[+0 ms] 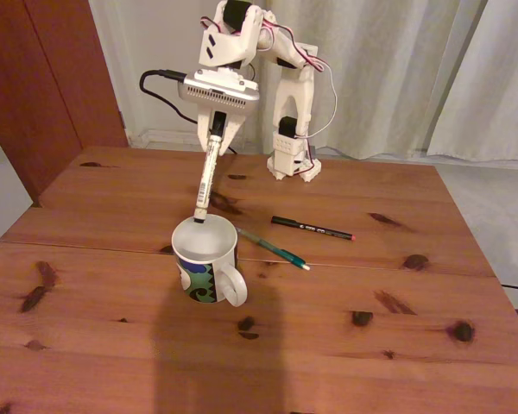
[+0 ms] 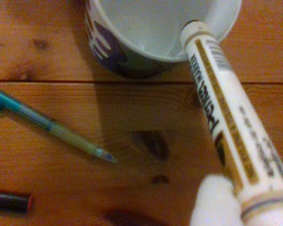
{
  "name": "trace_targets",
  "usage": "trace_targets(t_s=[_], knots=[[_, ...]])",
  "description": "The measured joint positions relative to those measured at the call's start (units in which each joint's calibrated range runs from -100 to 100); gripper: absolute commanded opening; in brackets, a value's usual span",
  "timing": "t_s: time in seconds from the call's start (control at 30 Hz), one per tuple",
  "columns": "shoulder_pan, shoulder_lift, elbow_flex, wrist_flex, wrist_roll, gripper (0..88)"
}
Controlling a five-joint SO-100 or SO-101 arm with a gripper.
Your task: Clean up the desk and place the pens and markers into the cup
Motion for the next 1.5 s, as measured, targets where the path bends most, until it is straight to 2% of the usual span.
trace_targets(t_s=[0.63,0.93,1.17,1.5], knots=[[0.00,7.12,0.00,-8.30,0.00,0.8],[-0.15,8.47,-1.36,-8.63,0.00,1.2],[-0.07,8.47,-1.36,-8.63,0.00,15.6],[0.00,8.47,-1.44,-8.63,-0.20,16.3]])
